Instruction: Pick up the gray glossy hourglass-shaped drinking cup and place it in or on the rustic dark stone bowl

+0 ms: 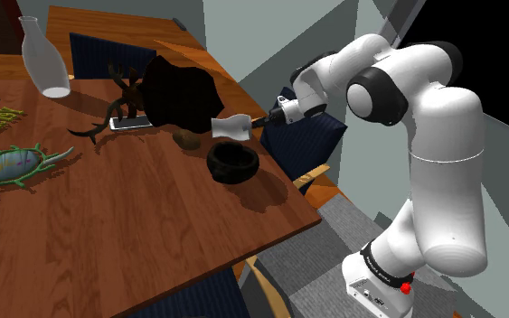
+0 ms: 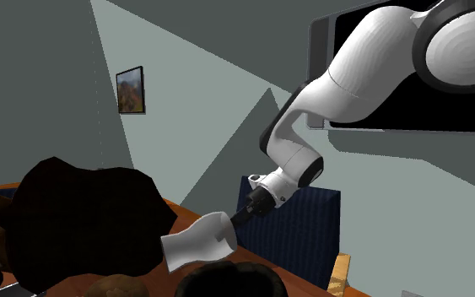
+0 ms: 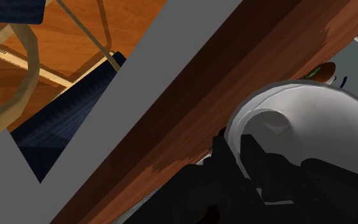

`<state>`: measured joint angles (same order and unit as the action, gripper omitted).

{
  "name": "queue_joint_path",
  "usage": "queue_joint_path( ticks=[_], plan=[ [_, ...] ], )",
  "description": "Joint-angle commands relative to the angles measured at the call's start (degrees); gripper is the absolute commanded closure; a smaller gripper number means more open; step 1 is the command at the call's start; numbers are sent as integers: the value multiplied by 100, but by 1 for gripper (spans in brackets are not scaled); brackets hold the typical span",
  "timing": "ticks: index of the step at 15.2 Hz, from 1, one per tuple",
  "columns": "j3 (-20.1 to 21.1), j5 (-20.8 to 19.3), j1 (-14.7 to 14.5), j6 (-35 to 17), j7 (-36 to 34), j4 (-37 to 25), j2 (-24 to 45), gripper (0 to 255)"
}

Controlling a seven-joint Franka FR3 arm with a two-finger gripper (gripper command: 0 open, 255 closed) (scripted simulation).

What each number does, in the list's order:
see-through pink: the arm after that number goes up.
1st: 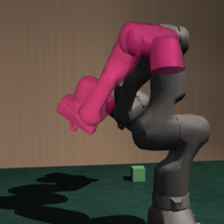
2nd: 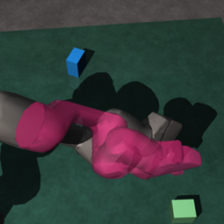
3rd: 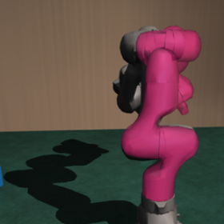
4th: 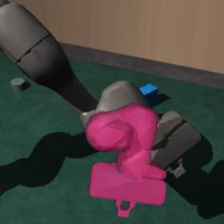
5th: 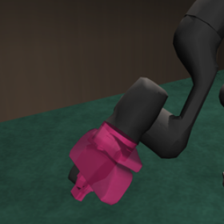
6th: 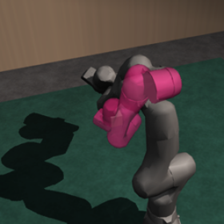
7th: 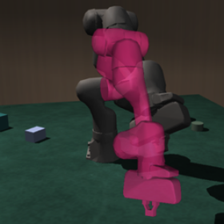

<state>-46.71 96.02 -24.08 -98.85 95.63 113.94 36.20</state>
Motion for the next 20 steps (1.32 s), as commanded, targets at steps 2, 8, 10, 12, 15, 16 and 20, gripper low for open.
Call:
queue_joint_path(
  ticks=[2, 8, 10, 12, 15, 16, 20],
  plan=[
    [2, -1, -1, 0, 0, 3, 2, 255],
    [-129, -174, -119, -43, -176, 48, -254, 255],
    [-192, -260, -175, -64, -267, 62, -376, 255],
    [-255, -348, -231, -85, -360, 71, -498, 255],
    [-347, -480, -315, -118, -503, 77, -678, 255],
    [-377, -525, -343, -129, -552, 78, -737, 255],
    [-495, -707, -454, -174, -753, 69, -973, 255]
  ],
)
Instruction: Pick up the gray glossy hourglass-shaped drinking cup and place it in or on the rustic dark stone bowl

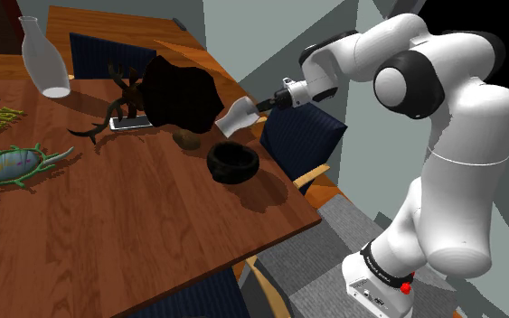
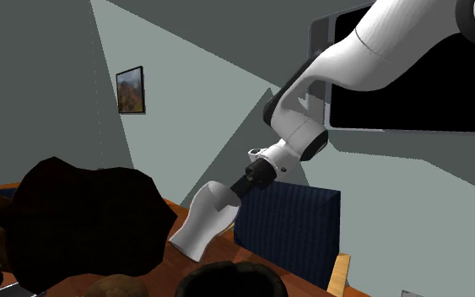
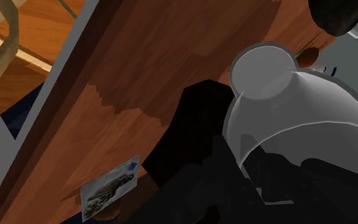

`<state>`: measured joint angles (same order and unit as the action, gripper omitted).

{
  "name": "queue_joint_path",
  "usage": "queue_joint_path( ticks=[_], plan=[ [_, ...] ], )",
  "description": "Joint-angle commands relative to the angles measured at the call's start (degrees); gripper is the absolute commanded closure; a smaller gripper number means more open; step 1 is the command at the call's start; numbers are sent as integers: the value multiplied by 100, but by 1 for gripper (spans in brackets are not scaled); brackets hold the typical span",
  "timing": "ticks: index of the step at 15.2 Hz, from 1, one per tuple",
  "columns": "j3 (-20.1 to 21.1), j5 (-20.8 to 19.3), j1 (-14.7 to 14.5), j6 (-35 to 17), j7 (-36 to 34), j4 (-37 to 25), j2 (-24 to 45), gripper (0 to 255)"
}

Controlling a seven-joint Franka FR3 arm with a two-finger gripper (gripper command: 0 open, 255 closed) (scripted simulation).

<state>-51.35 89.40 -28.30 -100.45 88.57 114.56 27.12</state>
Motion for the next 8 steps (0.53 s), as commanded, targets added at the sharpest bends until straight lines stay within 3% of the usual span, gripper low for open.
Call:
queue_joint_path(
  ticks=[1, 8],
  plan=[
    [-59, -91, -60, -26, -98, 2, -124, 255],
    [-247, -416, -250, -104, -472, -58, -522, 255]
  ],
)
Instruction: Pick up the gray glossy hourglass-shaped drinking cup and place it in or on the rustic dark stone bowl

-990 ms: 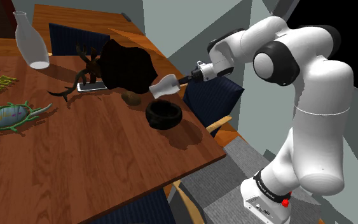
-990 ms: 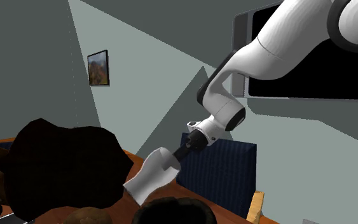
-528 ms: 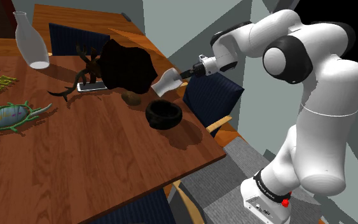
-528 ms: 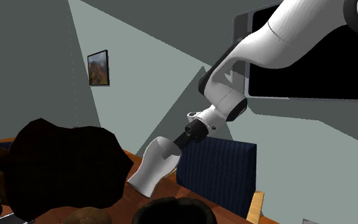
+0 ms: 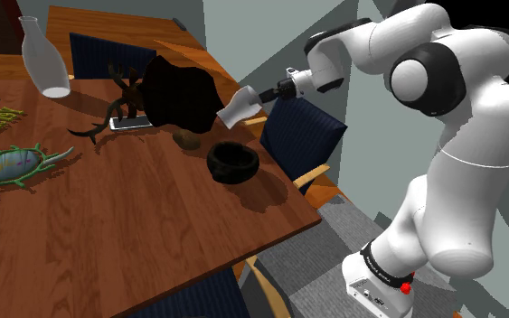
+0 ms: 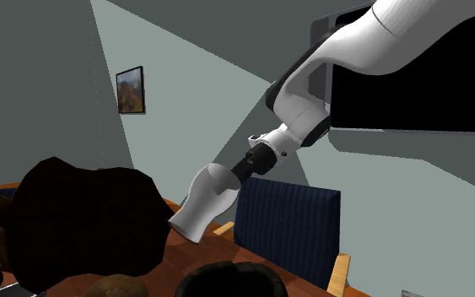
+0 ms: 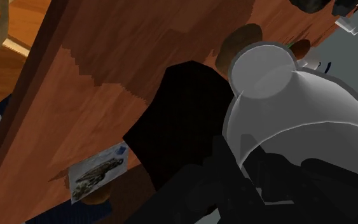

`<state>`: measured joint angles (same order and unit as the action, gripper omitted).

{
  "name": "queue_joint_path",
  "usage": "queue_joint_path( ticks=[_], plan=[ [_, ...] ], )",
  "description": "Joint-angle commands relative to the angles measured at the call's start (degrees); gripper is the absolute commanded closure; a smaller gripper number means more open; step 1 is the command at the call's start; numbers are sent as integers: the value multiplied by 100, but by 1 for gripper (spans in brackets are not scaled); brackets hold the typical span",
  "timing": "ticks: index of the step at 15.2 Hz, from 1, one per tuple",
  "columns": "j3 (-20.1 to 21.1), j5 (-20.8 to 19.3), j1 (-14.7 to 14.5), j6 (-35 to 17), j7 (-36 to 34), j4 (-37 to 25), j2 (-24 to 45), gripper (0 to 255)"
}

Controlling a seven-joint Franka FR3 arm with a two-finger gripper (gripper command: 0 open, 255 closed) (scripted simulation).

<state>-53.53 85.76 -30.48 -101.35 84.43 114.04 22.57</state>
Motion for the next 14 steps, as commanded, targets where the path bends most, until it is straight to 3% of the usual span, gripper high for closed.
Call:
queue_joint_path(
  ticks=[1, 9, 14],
  plan=[
    [-55, -98, -58, -25, -113, -19, -121, 255],
    [-223, -449, -245, -97, -537, -143, -518, 255],
    [-345, -1083, -1191, -1427, -488, 1171, -2065, 255]
  ],
)
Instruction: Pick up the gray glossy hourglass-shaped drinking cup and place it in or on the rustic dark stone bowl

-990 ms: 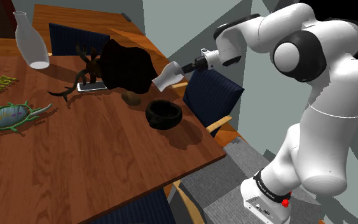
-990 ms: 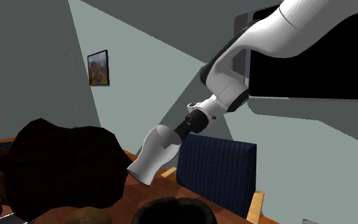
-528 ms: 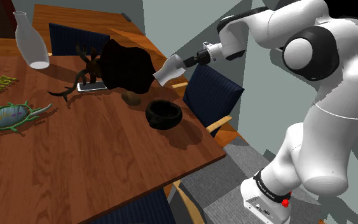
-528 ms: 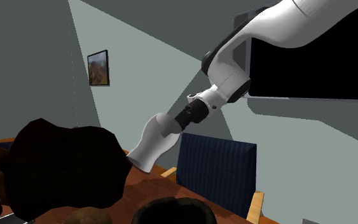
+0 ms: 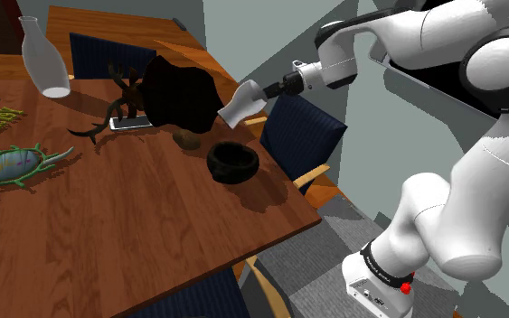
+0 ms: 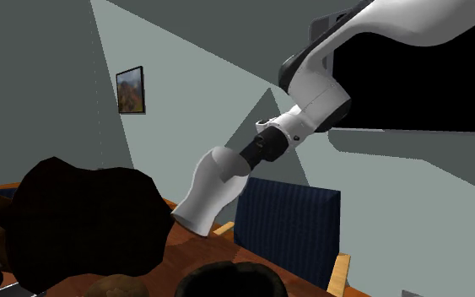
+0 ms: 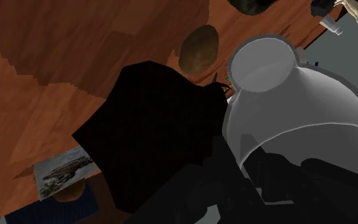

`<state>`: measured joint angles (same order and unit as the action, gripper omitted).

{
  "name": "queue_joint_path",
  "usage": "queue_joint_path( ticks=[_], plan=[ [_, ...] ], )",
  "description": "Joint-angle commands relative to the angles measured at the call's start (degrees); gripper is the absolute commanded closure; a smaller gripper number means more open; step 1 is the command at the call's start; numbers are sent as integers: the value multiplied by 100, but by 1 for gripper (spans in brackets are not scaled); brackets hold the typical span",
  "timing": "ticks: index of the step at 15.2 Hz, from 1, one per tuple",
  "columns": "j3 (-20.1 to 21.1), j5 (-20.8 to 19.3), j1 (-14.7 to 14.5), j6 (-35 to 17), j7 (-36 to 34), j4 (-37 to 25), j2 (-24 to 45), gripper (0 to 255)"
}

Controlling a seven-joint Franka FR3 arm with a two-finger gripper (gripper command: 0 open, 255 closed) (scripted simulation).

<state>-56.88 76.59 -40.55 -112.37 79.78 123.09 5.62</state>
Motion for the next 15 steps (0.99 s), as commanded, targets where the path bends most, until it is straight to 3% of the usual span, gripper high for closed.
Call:
queue_joint_path(
  ticks=[1, 6, 11, 15],
  plan=[
    [47, -304, -295, -637, -47, 518, -713, 255],
    [745, -750, -328, -2003, -229, 1706, -2186, 255],
    [1597, -708, -150, -3014, -381, 2780, -3269, 255],
    [1366, -329, -328, -2974, 106, 2809, -3015, 255]
  ],
)
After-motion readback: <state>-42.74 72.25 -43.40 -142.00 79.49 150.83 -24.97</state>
